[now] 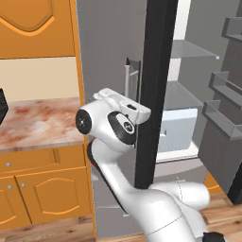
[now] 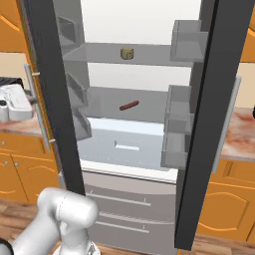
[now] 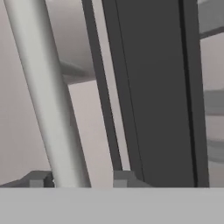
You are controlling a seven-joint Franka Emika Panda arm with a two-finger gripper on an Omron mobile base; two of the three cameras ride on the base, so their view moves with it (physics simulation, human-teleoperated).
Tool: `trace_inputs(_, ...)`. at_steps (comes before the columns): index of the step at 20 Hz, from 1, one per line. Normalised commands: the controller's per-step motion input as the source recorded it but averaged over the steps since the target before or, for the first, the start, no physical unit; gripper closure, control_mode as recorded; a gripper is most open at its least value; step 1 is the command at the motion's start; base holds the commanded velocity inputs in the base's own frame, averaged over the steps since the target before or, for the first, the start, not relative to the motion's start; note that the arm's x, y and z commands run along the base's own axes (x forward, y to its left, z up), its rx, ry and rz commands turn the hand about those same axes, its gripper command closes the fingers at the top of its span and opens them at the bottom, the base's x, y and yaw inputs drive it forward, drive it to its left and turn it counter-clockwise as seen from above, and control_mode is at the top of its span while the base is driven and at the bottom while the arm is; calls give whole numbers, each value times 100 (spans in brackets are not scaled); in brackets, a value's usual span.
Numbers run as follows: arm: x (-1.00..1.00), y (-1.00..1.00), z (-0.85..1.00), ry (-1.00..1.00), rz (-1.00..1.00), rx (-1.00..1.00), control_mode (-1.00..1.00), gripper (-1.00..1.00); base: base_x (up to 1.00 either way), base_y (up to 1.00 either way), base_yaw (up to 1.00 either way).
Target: Retrieve the sausage and cheese from the fridge and place them on the cutting board on the counter.
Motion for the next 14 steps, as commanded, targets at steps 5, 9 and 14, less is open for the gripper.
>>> trace_inputs(5,-79,71,-3,-3,-31,-3,-100,100,0,0,0)
trace_inputs(9,-10,92,-34,0,-32,-1,-100,-100,0,0,0)
trace_inputs(14,-23,46,-8,3,-38,0,-100,-100,0,0,0)
